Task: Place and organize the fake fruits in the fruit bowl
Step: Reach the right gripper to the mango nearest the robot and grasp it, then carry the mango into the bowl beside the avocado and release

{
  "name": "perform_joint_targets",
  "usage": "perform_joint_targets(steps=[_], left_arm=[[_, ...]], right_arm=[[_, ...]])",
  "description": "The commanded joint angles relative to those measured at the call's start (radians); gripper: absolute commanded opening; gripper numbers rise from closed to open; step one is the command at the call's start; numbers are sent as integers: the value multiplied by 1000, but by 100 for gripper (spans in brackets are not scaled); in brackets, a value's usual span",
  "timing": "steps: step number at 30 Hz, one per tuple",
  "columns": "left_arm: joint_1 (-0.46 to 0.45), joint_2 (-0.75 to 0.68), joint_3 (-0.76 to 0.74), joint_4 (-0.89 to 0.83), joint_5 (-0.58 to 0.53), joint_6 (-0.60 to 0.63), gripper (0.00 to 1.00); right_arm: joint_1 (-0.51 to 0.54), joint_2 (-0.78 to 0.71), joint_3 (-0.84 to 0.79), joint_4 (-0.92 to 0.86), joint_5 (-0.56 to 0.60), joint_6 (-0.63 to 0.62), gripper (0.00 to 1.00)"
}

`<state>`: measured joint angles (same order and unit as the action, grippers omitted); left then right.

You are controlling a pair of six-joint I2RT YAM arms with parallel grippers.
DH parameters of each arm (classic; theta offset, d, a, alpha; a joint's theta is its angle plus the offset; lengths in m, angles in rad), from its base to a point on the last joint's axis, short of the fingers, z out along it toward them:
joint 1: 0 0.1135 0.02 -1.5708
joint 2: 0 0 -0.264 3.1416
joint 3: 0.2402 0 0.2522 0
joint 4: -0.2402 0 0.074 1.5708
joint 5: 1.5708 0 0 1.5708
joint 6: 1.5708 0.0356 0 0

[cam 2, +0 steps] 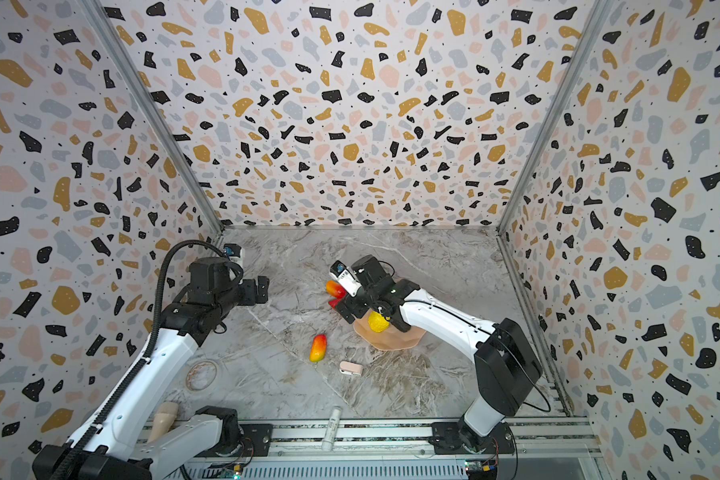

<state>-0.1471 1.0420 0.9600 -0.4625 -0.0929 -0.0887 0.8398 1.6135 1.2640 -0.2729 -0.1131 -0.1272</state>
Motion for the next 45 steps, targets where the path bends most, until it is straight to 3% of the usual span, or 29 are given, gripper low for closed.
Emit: perform_joint_targets(steps=[1,5,7,9,13,20,31,34,41,45], left_arm=[[-5,-3,-13,36,7,14,100],[-5,-9,-17,34,5,15,100],[-5,-15,-18,34,2,17,100],[-5,-18,-21,38,3,18,100],[-5,-18,-29,43,6,17,100],[-5,-33,-37,43,5,18,100],[-5,-27,-37,46,13,15,100],[-5,-28,-38,45,13,16,99],[-5,-23,-46,54,16,15,100],[-5,-20,-47,54,16,15,99]], right_arm=[[84,67,44,27,-58,47,99],[168,196,95,62,-17,168,99],[192,261,141,38,104,308,100],[214,305,183,9,156,412,99],[264,332,162,38,234,528,98],[289,339,102,59,232,600,90],[312,321,12,68,293,669,86],[315,326,6,85,285,667,78],[319,298,37,97,303,604,44],[318,237,73,69,354,519,34]])
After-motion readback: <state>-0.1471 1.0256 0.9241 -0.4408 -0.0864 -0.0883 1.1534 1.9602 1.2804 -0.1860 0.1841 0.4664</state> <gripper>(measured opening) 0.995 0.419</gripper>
